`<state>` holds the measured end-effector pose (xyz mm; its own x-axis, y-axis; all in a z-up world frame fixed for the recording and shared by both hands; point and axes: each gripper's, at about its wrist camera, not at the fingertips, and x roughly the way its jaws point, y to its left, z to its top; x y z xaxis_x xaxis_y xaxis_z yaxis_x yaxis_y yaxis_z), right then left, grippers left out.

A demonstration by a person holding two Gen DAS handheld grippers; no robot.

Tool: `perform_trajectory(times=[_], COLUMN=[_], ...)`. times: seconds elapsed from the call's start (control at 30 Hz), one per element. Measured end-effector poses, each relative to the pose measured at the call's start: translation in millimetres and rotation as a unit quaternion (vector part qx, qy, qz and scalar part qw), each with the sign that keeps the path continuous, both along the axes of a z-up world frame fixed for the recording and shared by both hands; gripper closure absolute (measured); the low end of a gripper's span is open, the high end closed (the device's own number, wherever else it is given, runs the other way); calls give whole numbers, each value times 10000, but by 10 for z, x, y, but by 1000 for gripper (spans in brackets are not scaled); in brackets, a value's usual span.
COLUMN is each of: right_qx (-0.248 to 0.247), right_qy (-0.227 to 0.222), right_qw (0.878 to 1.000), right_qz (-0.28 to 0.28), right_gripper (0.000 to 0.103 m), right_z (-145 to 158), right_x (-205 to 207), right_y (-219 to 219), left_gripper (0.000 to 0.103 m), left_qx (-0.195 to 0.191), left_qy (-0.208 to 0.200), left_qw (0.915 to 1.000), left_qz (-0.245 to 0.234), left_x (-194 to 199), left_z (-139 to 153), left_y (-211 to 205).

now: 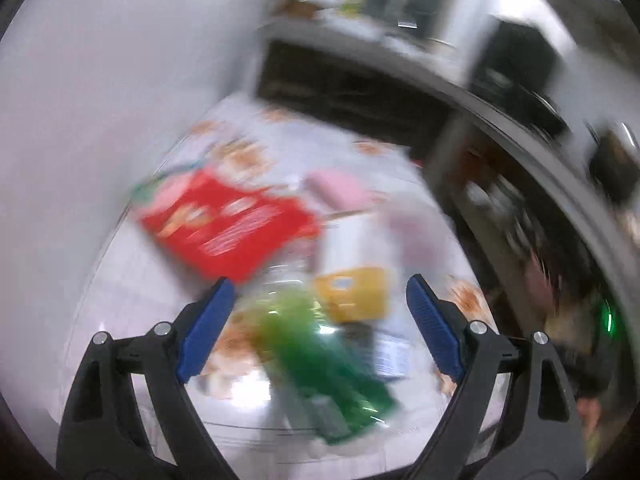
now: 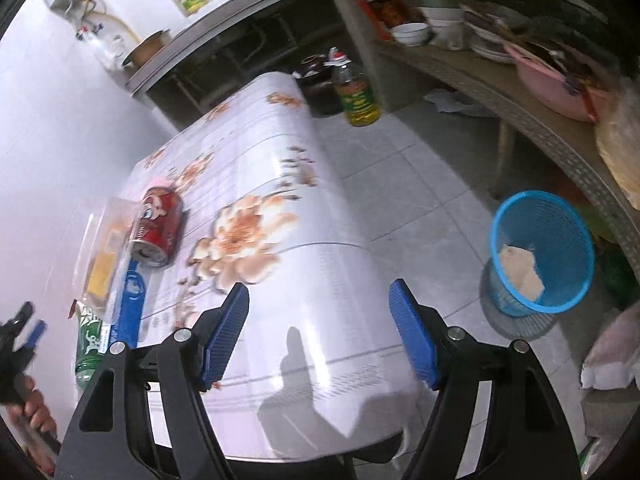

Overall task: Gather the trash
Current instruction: 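Return to the table and grasp the red snack bag with the left tool, then lift the red snack bag with the left tool while the right tool reaches toward the red can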

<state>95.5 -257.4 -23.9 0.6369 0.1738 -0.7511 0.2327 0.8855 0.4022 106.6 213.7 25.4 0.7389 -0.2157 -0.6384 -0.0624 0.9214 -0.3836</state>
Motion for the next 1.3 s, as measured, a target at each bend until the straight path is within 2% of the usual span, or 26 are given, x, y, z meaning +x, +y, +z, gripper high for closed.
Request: perform_trajectory(times=[0.07, 0.1, 0.13, 0.2, 0.37, 0.43, 0.6, 0.73, 0.9, 1.07, 1.3], right_qx=[-26, -45, -61, -72, -31, 14, 138, 245, 365, 409, -129], right_qy=[-6, -16, -18, -19, -2, -56, -356, -624, -666, -497, -112], right_qw=[9999, 9998, 9998, 9996, 9990, 9985, 9941, 9868, 9816, 9867, 9941], right_qz=[119, 167, 212, 290, 446, 546, 1015, 1477, 1753, 1495, 1071], right_gripper=[32, 32, 32, 32, 32, 32, 32, 21, 14, 7, 6], right_z=[29, 43, 54, 78, 115, 159, 372, 572, 716, 777, 668], right_x=[54, 82, 113, 155, 211, 224, 305, 422, 600, 833, 1070], right_y=[105, 149, 190, 275, 393, 462, 771, 1160, 1590, 1919, 2295], left_gripper=[20, 20, 21, 24, 34, 38, 48, 62, 84, 93, 94], left_qx=[-616, -1015, -1250, -1902, -2760, -2985, -3091, -3087, -3112, -3129, -3159], left_qy=[278, 410, 526, 628, 819, 796, 724, 675, 592, 439, 327], left_qw=[9972, 9929, 9890, 9770, 9514, 9442, 9391, 9390, 9387, 9397, 9397], left_qz=[330, 467, 585, 737, 1093, 1142, 1316, 1354, 1360, 1306, 1270], left_x=[136, 219, 262, 362, 582, 644, 765, 827, 832, 805, 758], left_z=[-174, -288, -372, -551, -855, -911, -981, -1023, -1047, -1023, -1029], left_y=[315, 473, 547, 734, 956, 996, 1012, 1008, 1008, 1008, 1037])
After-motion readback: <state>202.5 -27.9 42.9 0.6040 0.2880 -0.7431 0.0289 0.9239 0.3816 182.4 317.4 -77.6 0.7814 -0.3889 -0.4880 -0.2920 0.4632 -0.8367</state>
